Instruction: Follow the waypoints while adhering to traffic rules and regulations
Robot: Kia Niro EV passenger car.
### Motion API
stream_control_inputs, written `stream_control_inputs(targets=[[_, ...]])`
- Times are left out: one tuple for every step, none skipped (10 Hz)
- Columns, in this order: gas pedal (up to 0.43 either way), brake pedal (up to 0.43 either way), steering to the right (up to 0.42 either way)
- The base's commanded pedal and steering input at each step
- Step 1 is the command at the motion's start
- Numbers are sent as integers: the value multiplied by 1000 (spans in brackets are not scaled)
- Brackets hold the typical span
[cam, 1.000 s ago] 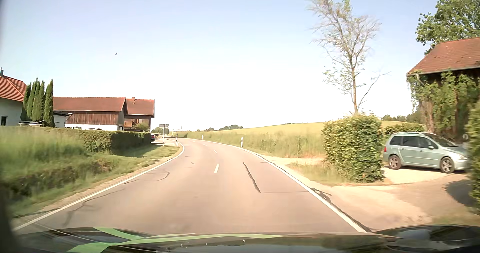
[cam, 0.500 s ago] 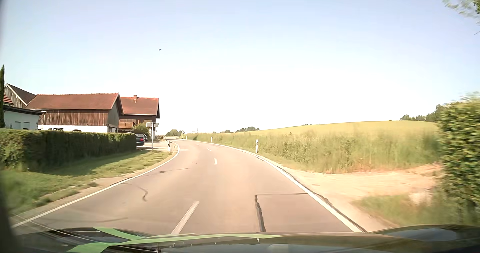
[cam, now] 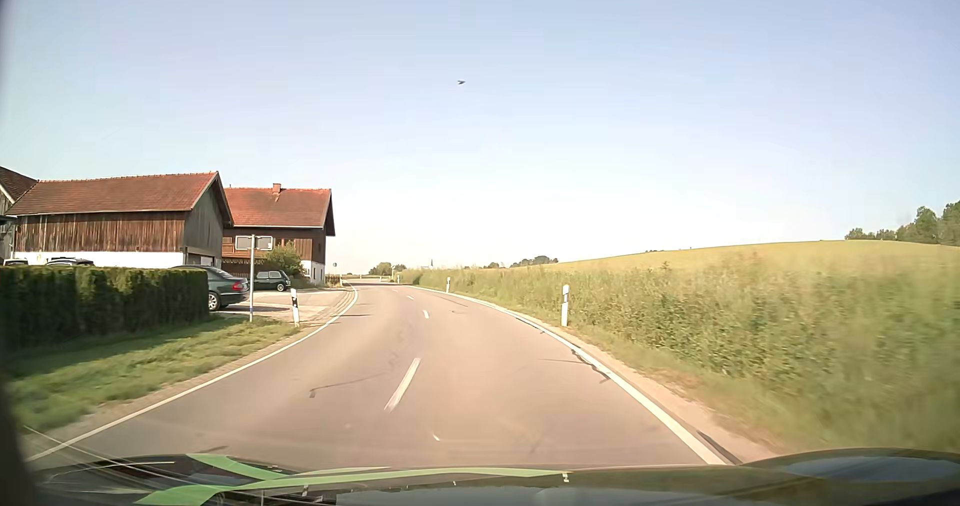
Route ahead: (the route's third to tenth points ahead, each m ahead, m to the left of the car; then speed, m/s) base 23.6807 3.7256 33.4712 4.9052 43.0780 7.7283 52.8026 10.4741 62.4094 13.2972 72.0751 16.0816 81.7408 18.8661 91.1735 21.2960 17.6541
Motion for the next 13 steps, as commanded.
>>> stream_control_inputs(targets=[[197, 0, -45], [197, 0, -45], [197, 0, -45], [209, 0, -45], [209, 0, -45], [209, 0, -45], [209, 0, -45], [209, 0, -45], [209, 0, -45], [209, 0, -45], [197, 0, -45], [197, 0, -45], [197, 0, -45]])
